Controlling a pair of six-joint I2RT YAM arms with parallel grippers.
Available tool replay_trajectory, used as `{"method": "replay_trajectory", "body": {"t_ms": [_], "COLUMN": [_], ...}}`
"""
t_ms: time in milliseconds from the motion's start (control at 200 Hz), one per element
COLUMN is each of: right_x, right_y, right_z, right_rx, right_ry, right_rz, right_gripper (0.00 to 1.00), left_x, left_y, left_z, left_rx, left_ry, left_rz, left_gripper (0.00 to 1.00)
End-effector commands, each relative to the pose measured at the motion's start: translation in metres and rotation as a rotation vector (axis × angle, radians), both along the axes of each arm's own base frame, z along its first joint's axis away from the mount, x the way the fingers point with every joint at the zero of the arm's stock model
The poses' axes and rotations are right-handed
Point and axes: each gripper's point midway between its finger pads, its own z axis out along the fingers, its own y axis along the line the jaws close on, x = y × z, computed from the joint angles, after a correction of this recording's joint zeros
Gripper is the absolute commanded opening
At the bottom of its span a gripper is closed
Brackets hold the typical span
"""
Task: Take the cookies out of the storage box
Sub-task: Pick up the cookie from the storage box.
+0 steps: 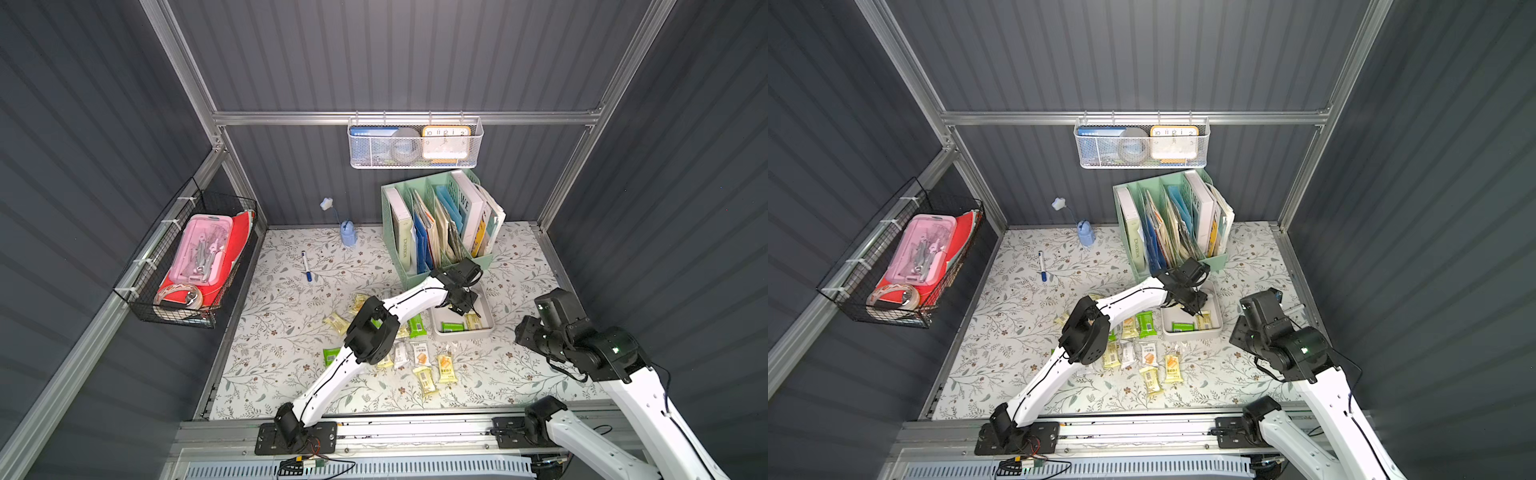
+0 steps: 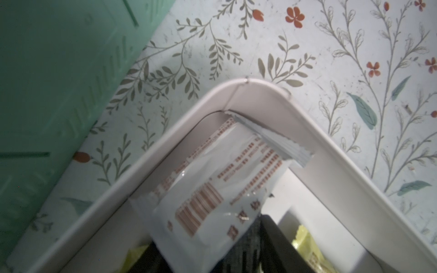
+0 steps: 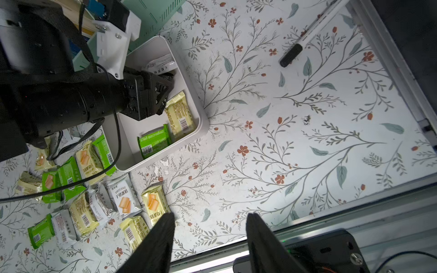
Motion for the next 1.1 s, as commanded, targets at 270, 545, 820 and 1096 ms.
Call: {"method": "replay_trajectory", "body": {"t_ms": [270,545,820,1096], "right_x": [0.0,0.0,0.0,0.001], "right_y": [-0.001,-0.001,0.0,-0.001], "right_z": [-0.002,-0.001,0.0,0.004], "right_rx": [-0.003,-0.001,0.003,-0.002], "right_ry": [0.002,-0.001,-0.004,-0.013], "right_rz": [-0.001,-0.002,-0.003,0.002], "right_gripper": [0.54,0.54,0.54,0.55], "left_x": [-0.006,-0.004,-0.007,-0.011], "left_y": [0.009,0.008,0.006,0.004], "left_z": [-0.015,0.003,0.026,0.05], "left_rx": [0.034,0.008,-0.039,-0.109], "left_ry": [0.03,0.011,0.01,0.015], "left_rz": [0.027,0.038,0.049,0.066], "left_gripper": [0.47,0.42,0.41,0.41]}}
